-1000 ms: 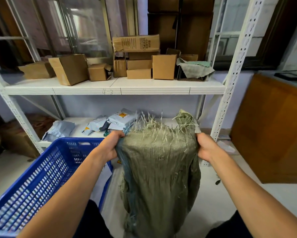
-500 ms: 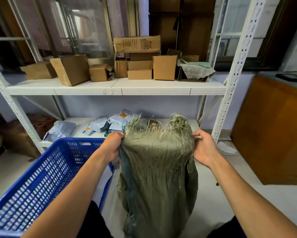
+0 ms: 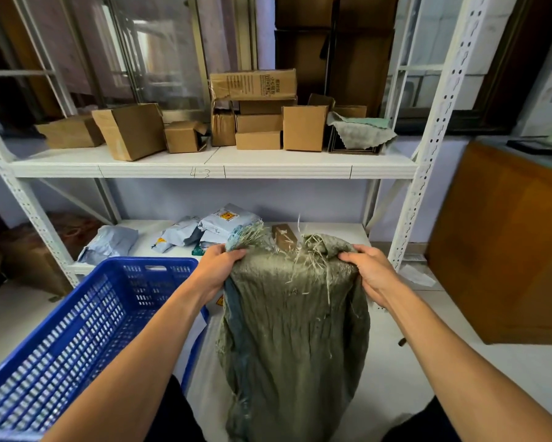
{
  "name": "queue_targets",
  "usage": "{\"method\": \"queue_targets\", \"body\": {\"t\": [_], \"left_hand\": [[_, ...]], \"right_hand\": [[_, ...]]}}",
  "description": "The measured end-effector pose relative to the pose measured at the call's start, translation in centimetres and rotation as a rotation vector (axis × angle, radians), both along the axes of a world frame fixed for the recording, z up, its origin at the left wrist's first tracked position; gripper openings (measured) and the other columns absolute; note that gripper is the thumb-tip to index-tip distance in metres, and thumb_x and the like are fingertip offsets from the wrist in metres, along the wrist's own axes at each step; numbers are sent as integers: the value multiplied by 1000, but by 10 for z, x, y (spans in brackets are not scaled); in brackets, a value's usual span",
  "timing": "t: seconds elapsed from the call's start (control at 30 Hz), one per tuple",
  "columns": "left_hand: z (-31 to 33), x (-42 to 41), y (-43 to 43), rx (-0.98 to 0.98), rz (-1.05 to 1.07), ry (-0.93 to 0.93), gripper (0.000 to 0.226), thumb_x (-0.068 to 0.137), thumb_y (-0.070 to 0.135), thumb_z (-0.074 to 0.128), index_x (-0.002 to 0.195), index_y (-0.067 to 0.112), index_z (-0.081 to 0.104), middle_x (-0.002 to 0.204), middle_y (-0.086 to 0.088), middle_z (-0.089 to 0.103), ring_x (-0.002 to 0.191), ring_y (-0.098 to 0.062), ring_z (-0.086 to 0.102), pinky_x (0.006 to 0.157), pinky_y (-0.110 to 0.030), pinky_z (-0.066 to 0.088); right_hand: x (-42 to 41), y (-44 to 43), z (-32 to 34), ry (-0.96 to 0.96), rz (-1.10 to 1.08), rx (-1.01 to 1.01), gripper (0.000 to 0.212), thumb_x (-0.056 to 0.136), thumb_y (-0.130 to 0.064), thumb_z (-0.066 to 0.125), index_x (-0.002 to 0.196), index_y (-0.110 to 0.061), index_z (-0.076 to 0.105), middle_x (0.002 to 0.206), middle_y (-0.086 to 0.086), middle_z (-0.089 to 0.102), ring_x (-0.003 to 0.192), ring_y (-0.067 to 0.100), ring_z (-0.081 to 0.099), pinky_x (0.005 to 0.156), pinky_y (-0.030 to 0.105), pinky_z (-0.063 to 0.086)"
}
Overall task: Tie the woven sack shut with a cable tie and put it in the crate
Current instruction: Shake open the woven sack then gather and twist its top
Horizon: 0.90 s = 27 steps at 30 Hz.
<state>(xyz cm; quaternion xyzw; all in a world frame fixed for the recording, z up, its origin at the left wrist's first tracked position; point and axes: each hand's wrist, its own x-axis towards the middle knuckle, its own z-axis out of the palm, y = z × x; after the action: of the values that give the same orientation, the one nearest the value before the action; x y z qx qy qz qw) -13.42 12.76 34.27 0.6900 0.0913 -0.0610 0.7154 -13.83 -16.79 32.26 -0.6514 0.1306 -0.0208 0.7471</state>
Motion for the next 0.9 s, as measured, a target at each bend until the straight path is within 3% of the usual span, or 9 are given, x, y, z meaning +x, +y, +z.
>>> {"method": "queue_targets", "body": {"t": [0.13,0.23,0.3,0.37,0.47,0.57,0.67,0.77,0.9], "left_hand": [[3,2,8,46,9,-64,15,92,11,70,106,4,69,91,-11,78,74,-19,75,64,-29,58],[7,0,14,83,20,-123,11,89,11,74,100,12,75,92,-6,77,85,-18,72,70,-25,53],[8,1,18,207,30,-197,11,87,12,76,95,20,77,93,-2,77,90,-19,69,75,-27,51],[9,3,20,444,25,-301,6,87,18,78,91,22,79,88,-1,77,84,-21,69,75,-34,54],[11,5,23,607,-2,-342,8,89,22,76,84,16,79,75,-2,73,69,-20,62,65,-28,49],[12,10,26,791,-17,-365,14,90,13,71,78,11,77,72,-11,71,65,-21,55,65,-37,52],[12,10,28,839,-7,-404,14,92,6,65,86,8,78,71,-5,71,61,-17,55,62,-33,51],[10,10,28,469,24,-346,13,93,4,67,101,6,77,91,-7,78,85,-21,74,81,-32,59],[7,4,19,82,40,-215,18,98,-3,55,99,5,72,97,-13,76,88,-24,70,71,-27,61]], "right_hand": [[-5,-4,7,-89,-29,-347,22,93,-13,69,115,-11,67,108,7,72,101,22,67,89,34,51],[-1,-7,5,-167,-90,-596,19,93,-21,71,111,-17,71,113,6,66,111,27,61,98,42,47],[1,-7,6,-163,-185,-869,23,92,-29,71,114,-20,73,121,9,57,116,29,54,99,41,44],[-3,-3,12,-161,-237,-962,25,95,-30,67,117,-20,73,122,11,56,114,32,55,92,37,43],[-3,3,15,-150,-270,-795,22,98,-25,62,117,-17,72,114,8,65,108,31,61,89,39,48],[-2,3,15,-76,-245,-381,13,97,-13,62,105,-15,72,98,3,71,101,27,66,91,40,53],[0,2,17,-8,-197,-76,19,98,-3,57,101,-16,70,86,2,70,81,19,66,75,30,53],[3,4,13,74,-119,162,23,99,0,51,101,-16,67,78,5,71,73,20,64,67,33,52],[-1,10,10,149,16,266,26,99,0,45,98,-4,70,87,16,75,78,28,72,66,36,61]]}}
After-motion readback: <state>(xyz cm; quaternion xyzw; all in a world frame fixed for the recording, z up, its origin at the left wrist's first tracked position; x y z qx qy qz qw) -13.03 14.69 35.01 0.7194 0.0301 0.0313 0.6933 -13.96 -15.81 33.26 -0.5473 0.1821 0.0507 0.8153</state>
